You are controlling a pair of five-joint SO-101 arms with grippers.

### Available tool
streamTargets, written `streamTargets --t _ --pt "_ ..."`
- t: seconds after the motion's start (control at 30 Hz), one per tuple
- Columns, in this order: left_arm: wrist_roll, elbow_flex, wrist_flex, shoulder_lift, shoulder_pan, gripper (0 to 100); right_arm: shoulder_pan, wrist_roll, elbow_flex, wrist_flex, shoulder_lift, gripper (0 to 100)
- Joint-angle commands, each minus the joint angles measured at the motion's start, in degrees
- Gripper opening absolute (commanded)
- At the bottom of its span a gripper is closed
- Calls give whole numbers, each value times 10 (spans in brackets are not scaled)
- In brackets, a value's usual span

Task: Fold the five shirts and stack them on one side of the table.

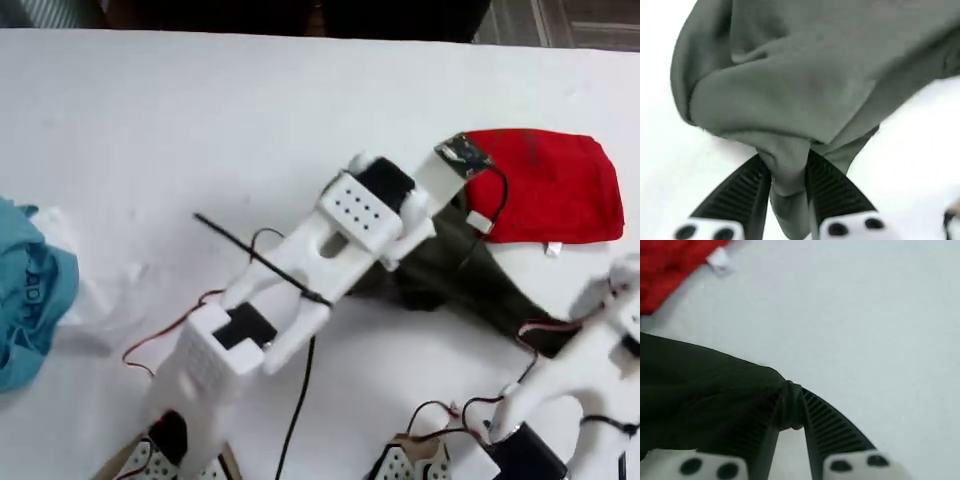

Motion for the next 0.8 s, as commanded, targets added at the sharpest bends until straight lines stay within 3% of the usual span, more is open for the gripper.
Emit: streamTargets --t 0.0,0.2,0.43,0.67,0.77 --pt "-44 -58 68 -8 -31 25 -85 4 -114 88 -25 20" --pt "-115 -1 69 -73 -117 25 -133 4 -244 166 -25 20" --pt "-206 197 67 -195 -191 30 -132 9 -283 256 -51 20" --pt "-243 312 62 -213 -255 228 -154 4 -186 61 -157 20" --pt "-243 310 56 -216 -273 234 -191 4 -129 -35 -175 20"
